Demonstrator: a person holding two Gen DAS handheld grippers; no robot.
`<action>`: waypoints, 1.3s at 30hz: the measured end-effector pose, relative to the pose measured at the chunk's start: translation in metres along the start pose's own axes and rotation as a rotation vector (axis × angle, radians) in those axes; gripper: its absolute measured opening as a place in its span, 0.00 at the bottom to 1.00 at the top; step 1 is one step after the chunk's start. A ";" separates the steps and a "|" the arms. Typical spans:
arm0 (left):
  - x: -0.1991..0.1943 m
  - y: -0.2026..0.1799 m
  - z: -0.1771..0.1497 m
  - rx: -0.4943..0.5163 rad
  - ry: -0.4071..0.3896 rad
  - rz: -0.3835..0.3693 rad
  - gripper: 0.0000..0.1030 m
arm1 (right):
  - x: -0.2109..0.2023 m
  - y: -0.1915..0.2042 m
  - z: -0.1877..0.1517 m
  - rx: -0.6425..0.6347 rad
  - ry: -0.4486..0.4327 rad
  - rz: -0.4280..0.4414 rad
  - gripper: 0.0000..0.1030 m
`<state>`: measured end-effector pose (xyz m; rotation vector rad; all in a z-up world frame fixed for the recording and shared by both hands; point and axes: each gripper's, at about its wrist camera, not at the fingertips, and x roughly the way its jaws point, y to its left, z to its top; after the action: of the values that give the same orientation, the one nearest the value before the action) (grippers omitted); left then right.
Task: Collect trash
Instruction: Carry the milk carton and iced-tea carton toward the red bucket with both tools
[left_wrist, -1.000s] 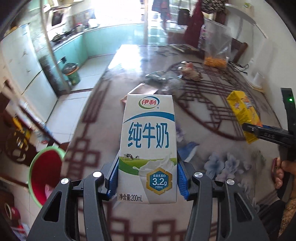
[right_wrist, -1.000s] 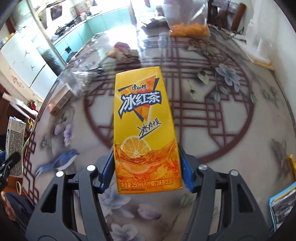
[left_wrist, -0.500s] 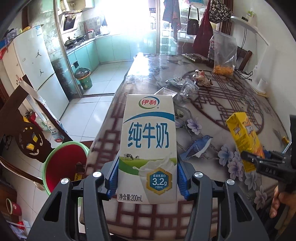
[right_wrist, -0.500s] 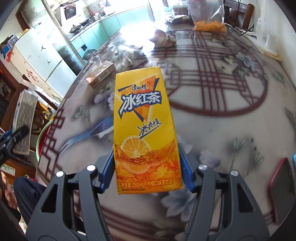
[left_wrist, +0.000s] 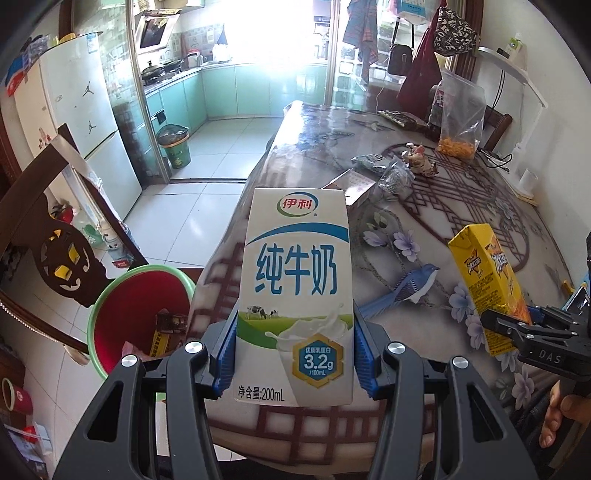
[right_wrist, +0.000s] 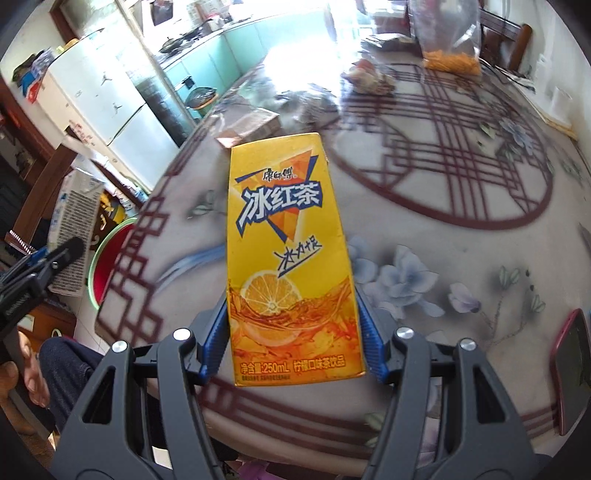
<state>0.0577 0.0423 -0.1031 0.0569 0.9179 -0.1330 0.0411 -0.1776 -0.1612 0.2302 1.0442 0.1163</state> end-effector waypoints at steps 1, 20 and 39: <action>0.001 0.002 -0.001 0.003 0.003 0.012 0.48 | 0.000 0.007 0.001 -0.013 0.001 0.008 0.58; 0.015 0.086 -0.018 -0.169 0.041 0.093 0.48 | 0.012 0.077 0.010 -0.169 0.034 0.064 0.58; 0.043 0.185 -0.041 -0.374 0.075 0.175 0.48 | 0.057 0.185 0.023 -0.377 0.101 0.156 0.58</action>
<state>0.0764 0.2264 -0.1636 -0.2060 0.9954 0.2057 0.0920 0.0103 -0.1532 -0.0373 1.0825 0.4651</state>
